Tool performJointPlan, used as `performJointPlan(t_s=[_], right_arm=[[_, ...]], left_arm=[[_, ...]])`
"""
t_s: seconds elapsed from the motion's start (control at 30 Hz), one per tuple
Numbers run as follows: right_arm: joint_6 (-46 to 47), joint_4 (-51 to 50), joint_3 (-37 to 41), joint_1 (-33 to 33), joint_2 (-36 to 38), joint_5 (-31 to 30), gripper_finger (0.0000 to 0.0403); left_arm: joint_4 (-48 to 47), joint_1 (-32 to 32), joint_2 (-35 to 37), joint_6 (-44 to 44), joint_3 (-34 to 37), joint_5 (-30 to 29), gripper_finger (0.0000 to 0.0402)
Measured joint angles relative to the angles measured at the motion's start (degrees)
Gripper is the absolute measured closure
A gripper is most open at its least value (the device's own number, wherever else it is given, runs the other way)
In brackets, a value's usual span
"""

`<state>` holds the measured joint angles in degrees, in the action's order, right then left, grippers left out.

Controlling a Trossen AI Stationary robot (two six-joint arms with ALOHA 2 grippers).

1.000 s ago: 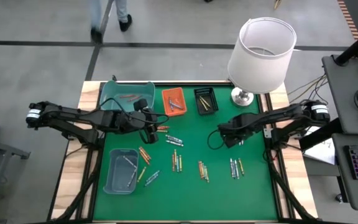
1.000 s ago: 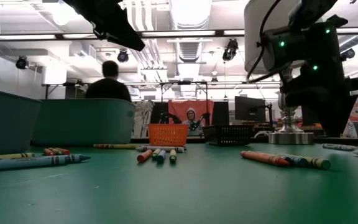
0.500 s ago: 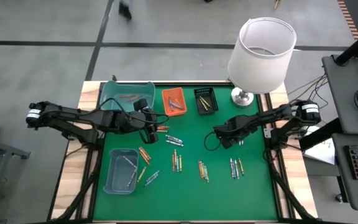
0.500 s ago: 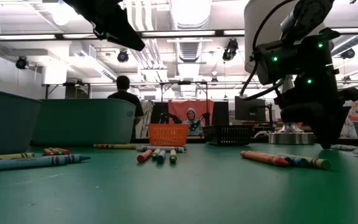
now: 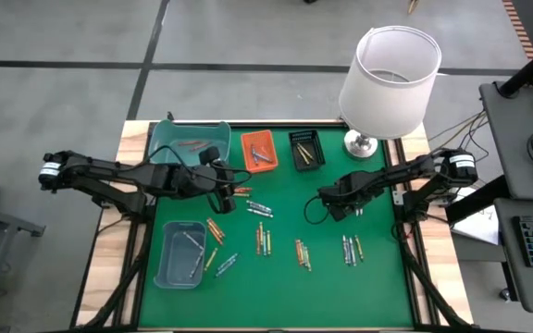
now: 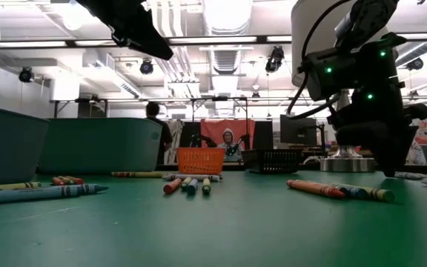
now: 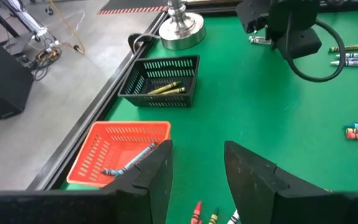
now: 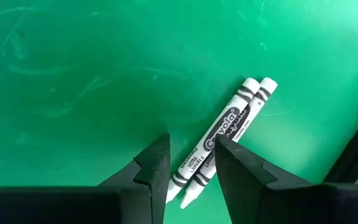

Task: Sort crayons
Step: Put the white crayon into the blue bin

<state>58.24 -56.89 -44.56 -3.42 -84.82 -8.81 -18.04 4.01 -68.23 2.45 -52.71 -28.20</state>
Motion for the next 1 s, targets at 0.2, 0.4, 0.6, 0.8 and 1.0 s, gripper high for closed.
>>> performJointPlan(t_s=[0.2, 0.4, 0.6, 0.8, 1.0], right_arm=[[0.0, 0.0, 0.0, 0.0, 0.0, -0.2, 0.0281], [0.7, 0.8, 1.0, 0.0, 0.0, -0.5, 0.027], [1.6, 1.1, 1.6, 0.0, 0.1, -1.5, 0.0263], [1.6, 2.2, 1.7, 0.0, 0.1, -1.6, 0.0268], [-0.3, 4.1, 1.5, 0.0, 0.1, -1.8, 0.0275]], left_arm=[[3.7, 0.0, 0.0, -2.7, 0.0, 0.0, 0.0274], [6.7, 0.0, 0.0, -5.2, 0.0, 0.0, 0.0274], [7.0, 0.0, 0.0, -5.2, 0.0, 0.0, 0.0274], [7.0, -0.1, 0.0, -5.3, 0.0, 0.0, 0.0274], [9.2, -0.2, 0.0, -6.9, 0.0, 0.0, 0.0274]])
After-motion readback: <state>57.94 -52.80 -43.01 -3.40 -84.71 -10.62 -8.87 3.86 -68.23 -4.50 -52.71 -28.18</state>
